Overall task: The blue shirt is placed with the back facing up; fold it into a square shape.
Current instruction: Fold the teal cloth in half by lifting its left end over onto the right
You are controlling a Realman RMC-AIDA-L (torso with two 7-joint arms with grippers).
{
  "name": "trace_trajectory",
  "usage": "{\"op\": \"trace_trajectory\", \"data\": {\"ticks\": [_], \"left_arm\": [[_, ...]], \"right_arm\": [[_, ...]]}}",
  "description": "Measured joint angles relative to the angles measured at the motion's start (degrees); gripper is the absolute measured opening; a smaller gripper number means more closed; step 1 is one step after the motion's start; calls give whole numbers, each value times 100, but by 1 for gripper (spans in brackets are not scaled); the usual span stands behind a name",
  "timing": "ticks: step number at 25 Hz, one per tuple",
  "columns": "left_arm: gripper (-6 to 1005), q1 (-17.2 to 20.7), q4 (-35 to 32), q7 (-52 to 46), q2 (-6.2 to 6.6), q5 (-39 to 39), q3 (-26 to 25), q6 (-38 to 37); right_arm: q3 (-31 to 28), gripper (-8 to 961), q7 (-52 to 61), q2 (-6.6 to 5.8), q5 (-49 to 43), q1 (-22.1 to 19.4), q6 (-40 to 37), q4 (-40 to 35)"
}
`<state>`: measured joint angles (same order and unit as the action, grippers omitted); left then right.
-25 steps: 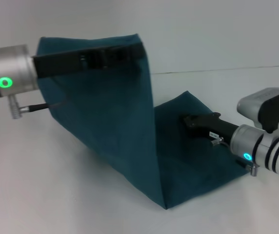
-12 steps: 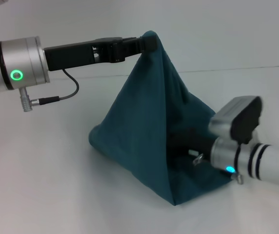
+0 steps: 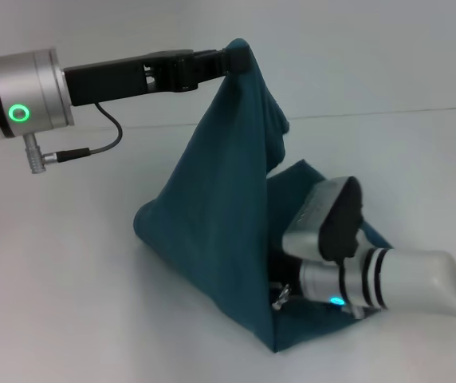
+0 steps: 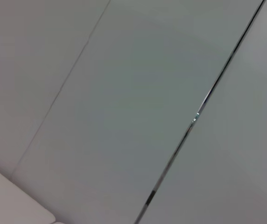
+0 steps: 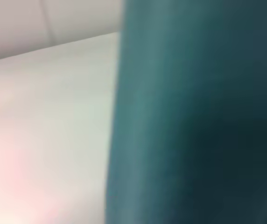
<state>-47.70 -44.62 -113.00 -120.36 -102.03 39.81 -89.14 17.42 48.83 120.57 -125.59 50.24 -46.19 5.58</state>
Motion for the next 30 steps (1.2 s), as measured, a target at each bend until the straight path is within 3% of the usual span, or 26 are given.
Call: {"op": "trace_trajectory", "data": {"ticks": [13, 18, 23, 30], "left_arm": [[28, 44, -24, 17, 66, 13, 5, -18], [28, 144, -17, 43, 35, 20, 2, -22], [27, 169, 3, 57, -12, 21, 68, -36], [27, 212, 11, 66, -118, 22, 238, -43]], "right_arm": [[168, 32, 8, 53, 1, 775, 367, 638], [-312, 37, -45, 31, 17, 443, 636, 581], [-735, 42, -37, -17, 14, 99, 392, 302], [-863, 48, 9, -32, 32, 55, 245, 107]]}}
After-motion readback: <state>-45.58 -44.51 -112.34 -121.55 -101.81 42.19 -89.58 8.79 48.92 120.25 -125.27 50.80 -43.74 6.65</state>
